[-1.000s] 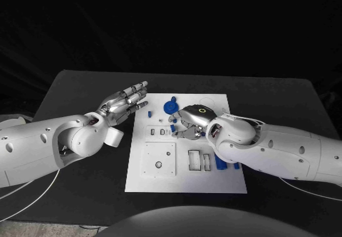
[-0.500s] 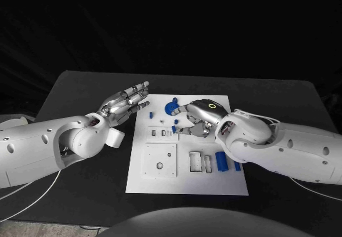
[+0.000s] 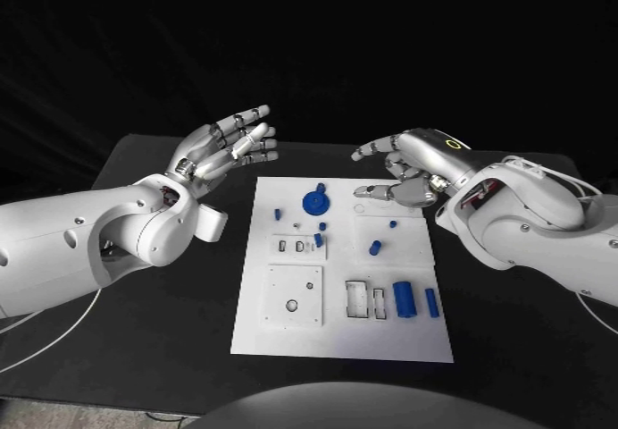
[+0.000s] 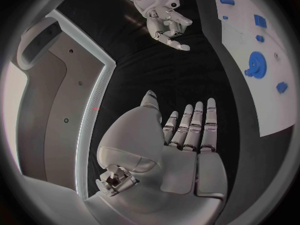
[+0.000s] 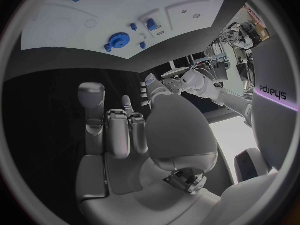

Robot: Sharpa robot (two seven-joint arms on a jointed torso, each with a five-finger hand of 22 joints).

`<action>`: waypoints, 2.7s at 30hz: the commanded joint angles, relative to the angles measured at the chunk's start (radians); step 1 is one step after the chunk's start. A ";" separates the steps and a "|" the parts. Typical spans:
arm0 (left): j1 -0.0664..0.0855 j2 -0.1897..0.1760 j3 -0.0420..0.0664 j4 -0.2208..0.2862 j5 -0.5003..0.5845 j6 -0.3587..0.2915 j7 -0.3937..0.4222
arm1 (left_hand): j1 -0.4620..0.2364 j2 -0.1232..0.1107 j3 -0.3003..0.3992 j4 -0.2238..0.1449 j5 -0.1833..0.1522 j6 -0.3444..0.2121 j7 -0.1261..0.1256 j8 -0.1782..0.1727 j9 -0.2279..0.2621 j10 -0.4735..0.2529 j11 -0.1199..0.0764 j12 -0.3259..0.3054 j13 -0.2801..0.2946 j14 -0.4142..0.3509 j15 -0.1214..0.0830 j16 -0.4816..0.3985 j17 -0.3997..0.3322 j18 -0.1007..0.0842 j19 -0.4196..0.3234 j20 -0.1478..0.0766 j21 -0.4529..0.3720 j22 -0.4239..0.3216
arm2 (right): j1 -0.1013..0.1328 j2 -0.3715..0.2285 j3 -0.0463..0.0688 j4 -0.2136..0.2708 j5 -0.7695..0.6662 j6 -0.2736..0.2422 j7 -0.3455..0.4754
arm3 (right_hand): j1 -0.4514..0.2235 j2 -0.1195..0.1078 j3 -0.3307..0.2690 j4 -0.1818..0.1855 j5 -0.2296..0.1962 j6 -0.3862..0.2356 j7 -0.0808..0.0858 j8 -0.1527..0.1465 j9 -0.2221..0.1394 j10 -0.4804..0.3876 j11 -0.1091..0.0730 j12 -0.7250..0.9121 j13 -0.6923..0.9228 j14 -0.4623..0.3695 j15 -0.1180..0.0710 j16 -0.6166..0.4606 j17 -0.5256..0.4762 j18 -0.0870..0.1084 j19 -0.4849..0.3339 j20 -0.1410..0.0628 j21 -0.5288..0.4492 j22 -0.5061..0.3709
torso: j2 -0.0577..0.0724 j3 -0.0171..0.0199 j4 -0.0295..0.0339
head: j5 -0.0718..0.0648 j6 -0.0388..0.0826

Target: Assemble the parts on the task board

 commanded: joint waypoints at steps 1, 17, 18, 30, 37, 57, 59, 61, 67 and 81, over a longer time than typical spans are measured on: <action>0.014 -0.001 -0.002 0.015 -0.229 -0.135 -0.069 | 0.042 0.003 0.017 -0.023 0.029 0.026 0.012 0.008 0.003 0.081 0.011 0.118 0.057 0.129 -0.002 0.091 0.081 0.019 0.108 -0.008 0.065 0.025 | 0.005 -0.010 -0.002 -0.008 0.040 0.011 0.017 | 0.007 0.012 0.001 0.008 0.001 0.012 0.002 0.008 -0.002 0.105 0.005 0.004 0.263 0.072 0.004 0.002 0.081 -0.017 0.001 0.003 -0.005 0.002 | -0.004 0.0112 -0.0122 | 0.017 0.000; 0.028 0.067 -0.009 0.028 -0.820 -0.020 -0.670 | -0.115 0.001 -0.044 0.027 -0.086 0.492 0.064 0.268 0.195 1.176 -0.107 1.081 1.444 0.991 -0.128 1.359 1.360 -0.116 0.831 -0.157 1.172 1.199 | 0.002 -0.021 -0.015 -0.067 0.057 0.042 0.026 | 0.023 0.037 0.000 0.025 0.044 0.046 0.012 0.025 -0.014 0.105 0.013 0.004 0.263 0.072 0.010 0.004 0.081 -0.017 0.002 0.008 -0.009 0.009 | -0.026 0.0375 -0.0330 | 0.042 0.039; 0.028 0.071 -0.010 0.028 -0.840 -0.009 -0.700 | -0.124 0.003 -0.048 0.030 -0.087 0.495 0.057 0.293 0.221 1.176 -0.114 1.081 1.444 0.991 -0.133 1.359 1.360 -0.122 0.859 -0.161 1.204 1.254 | 0.001 -0.022 -0.015 -0.069 0.057 0.042 0.026 | 0.023 0.037 0.000 0.026 0.044 0.047 0.012 0.025 -0.014 0.105 0.013 0.004 0.263 0.072 0.010 0.005 0.081 -0.017 0.002 0.008 -0.008 0.009 | -0.027 0.0391 -0.0332 | 0.042 0.041; 0.027 0.122 -0.011 0.021 -0.979 0.127 -0.987 | -0.205 0.002 -0.084 0.027 -0.111 0.520 0.003 0.538 0.496 1.176 -0.165 1.081 1.444 0.991 -0.180 1.359 1.360 -0.151 0.979 -0.180 1.265 1.400 | -0.013 -0.010 -0.018 -0.100 0.057 0.044 0.028 | 0.024 0.049 0.000 0.031 0.062 0.059 0.014 0.031 -0.018 0.105 0.015 0.004 0.263 0.071 0.012 0.003 0.077 -0.017 0.004 0.009 -0.008 0.013 | -0.060 0.0505 -0.0487 | 0.053 0.021; 0.027 0.184 -0.011 -0.016 -0.994 0.227 -1.106 | -0.251 0.015 -0.098 0.029 -0.121 0.479 -0.012 0.640 0.664 1.176 -0.180 1.081 1.444 0.991 -0.196 1.359 1.360 -0.152 0.983 -0.196 1.266 1.405 | -0.029 0.000 -0.022 -0.120 0.056 0.047 0.029 | 0.023 0.052 -0.001 0.034 0.069 0.063 0.015 0.032 -0.020 0.105 0.015 0.004 0.263 0.071 0.012 0.002 0.076 -0.017 0.006 0.009 -0.006 0.014 | -0.089 0.0566 -0.0527 | 0.048 0.004; -0.011 0.374 -0.011 -0.200 -0.984 0.377 -1.209 | -0.212 0.016 -0.060 -0.003 -0.078 0.480 -0.024 0.613 0.738 1.176 -0.193 1.081 1.444 0.991 -0.209 1.359 1.360 -0.150 0.979 -0.209 1.263 1.401 | -0.064 0.000 -0.040 -0.148 0.072 0.021 0.047 | 0.029 0.064 0.000 0.033 0.105 0.066 0.012 0.031 -0.029 0.105 0.013 0.004 0.263 0.071 0.011 0.003 0.075 -0.017 0.009 0.009 -0.007 0.019 | -0.150 0.0724 -0.0565 | 0.052 -0.031; -0.019 0.383 -0.011 -0.214 -0.985 0.379 -1.210 | -0.209 0.016 -0.057 -0.004 -0.074 0.486 -0.025 0.604 0.738 1.176 -0.193 1.081 1.444 0.991 -0.210 1.359 1.360 -0.150 0.977 -0.209 1.262 1.400 | -0.069 0.001 -0.041 -0.151 0.075 0.019 0.051 | 0.030 0.065 0.000 0.033 0.107 0.066 0.012 0.031 -0.030 0.105 0.013 0.004 0.263 0.071 0.011 0.003 0.074 -0.017 0.010 0.009 -0.007 0.019 | -0.155 0.0739 -0.0547 | 0.051 -0.031; -0.027 0.391 -0.011 -0.225 -0.985 0.381 -1.211 | -0.207 0.016 -0.052 -0.006 -0.071 0.491 -0.026 0.592 0.737 1.176 -0.194 1.081 1.444 0.991 -0.210 1.359 1.360 -0.149 0.975 -0.210 1.261 1.397 | -0.072 0.002 -0.041 -0.155 0.076 0.018 0.053 | 0.031 0.066 0.001 0.033 0.110 0.067 0.013 0.031 -0.030 0.105 0.013 0.004 0.263 0.071 0.011 0.003 0.074 -0.017 0.010 0.009 -0.007 0.019 | -0.160 0.0746 -0.0543 | 0.050 -0.031; -0.061 0.421 -0.010 -0.262 -0.986 0.375 -1.212 | -0.201 0.016 -0.042 -0.009 -0.067 0.510 -0.028 0.561 0.734 1.176 -0.196 1.081 1.444 0.991 -0.212 1.359 1.360 -0.149 0.974 -0.213 1.259 1.396 | -0.084 0.006 -0.042 -0.167 0.083 0.016 0.061 | 0.033 0.069 0.002 0.031 0.118 0.067 0.013 0.030 -0.032 0.105 0.013 0.004 0.263 0.071 0.011 0.003 0.074 -0.017 0.010 0.009 -0.007 0.020 | -0.168 0.0755 -0.0543 | 0.046 -0.031; -0.097 0.457 -0.009 -0.311 -0.979 0.370 -1.212 | -0.205 0.020 -0.032 -0.005 -0.062 0.530 -0.029 0.529 0.737 1.176 -0.198 1.081 1.444 0.991 -0.214 1.359 1.360 -0.145 0.958 -0.215 1.252 1.382 | -0.092 0.001 -0.044 -0.172 0.088 0.021 0.064 | 0.035 0.072 0.003 0.031 0.125 0.069 0.014 0.031 -0.034 0.102 0.014 0.000 0.259 0.071 0.011 0.003 0.073 -0.017 0.011 0.009 -0.008 0.020 | -0.169 0.0754 -0.0533 | 0.036 -0.031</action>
